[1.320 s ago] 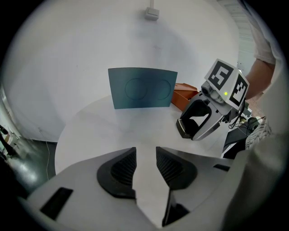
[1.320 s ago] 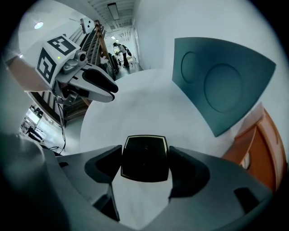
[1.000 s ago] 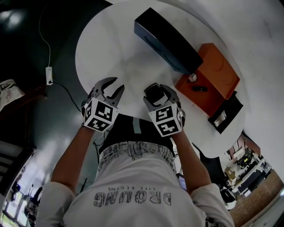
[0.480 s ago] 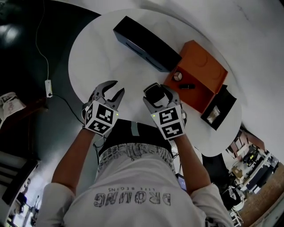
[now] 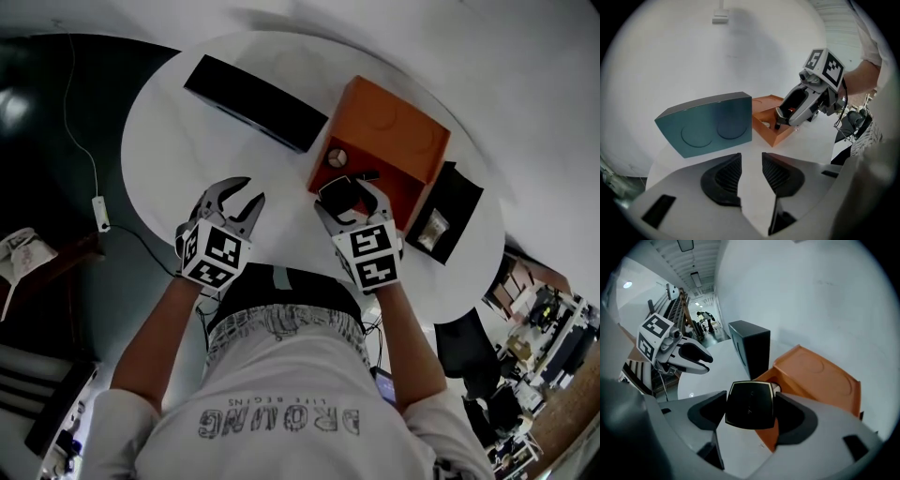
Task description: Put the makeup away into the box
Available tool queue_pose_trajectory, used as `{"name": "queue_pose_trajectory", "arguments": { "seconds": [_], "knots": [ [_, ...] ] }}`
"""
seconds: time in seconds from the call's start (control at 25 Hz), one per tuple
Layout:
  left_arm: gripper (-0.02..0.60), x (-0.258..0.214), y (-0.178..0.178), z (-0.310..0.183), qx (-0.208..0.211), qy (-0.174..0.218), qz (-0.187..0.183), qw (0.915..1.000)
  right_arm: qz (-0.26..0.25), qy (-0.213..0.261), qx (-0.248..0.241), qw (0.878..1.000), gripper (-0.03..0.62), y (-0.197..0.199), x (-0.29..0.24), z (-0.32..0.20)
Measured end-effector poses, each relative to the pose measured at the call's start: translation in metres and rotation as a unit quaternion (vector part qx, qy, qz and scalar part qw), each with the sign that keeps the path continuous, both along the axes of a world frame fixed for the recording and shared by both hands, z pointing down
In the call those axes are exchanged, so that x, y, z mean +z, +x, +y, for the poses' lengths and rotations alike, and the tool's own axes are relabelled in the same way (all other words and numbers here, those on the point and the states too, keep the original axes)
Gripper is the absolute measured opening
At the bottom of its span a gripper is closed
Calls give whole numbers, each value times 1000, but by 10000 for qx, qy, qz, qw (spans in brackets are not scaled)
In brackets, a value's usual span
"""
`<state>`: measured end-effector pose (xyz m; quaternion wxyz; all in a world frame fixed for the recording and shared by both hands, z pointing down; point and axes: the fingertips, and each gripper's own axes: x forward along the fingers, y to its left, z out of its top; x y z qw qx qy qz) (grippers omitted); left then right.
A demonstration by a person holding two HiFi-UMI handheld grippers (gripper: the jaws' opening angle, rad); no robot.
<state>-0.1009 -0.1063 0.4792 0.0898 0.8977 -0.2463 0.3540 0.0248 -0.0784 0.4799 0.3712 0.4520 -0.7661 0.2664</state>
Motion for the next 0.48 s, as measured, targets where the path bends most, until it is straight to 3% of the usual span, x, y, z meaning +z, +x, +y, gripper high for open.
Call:
{"name": "queue_pose_trajectory", "arguments": {
  "seconds": [0.48],
  "knots": [
    [152, 3, 64, 8, 518, -5, 7, 9987, 167, -202, 598, 9979, 341, 84, 23, 13]
  ]
}}
